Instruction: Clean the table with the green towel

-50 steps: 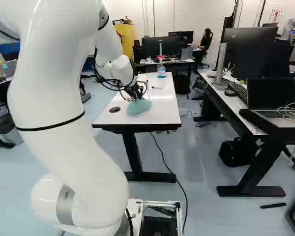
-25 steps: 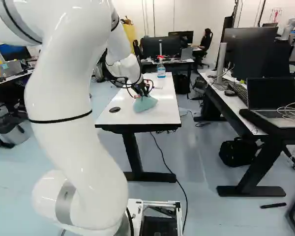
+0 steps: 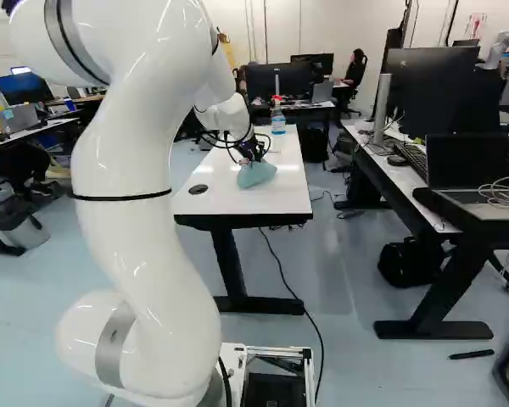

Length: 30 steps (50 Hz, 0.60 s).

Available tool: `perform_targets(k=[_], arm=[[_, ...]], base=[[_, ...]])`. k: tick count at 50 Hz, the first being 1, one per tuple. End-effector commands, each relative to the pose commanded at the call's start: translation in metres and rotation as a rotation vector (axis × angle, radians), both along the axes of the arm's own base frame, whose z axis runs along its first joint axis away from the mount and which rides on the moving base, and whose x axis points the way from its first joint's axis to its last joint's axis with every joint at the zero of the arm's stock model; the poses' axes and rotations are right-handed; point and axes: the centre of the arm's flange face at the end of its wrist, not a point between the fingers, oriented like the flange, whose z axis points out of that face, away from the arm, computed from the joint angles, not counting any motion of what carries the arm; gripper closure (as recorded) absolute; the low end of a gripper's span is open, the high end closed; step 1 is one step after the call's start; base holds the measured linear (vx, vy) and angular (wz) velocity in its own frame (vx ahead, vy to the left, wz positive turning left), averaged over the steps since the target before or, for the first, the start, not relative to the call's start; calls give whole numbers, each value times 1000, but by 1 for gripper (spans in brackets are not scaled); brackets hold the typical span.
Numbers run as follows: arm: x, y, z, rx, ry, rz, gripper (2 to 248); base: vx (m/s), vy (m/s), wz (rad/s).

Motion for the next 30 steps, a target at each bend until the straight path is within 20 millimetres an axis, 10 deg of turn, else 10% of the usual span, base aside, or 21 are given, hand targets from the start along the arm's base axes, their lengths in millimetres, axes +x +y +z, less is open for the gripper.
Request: perform_targets(k=[30], arm=[[29,-20,-39,4,37,-27,208]], base=[[0,0,0]])
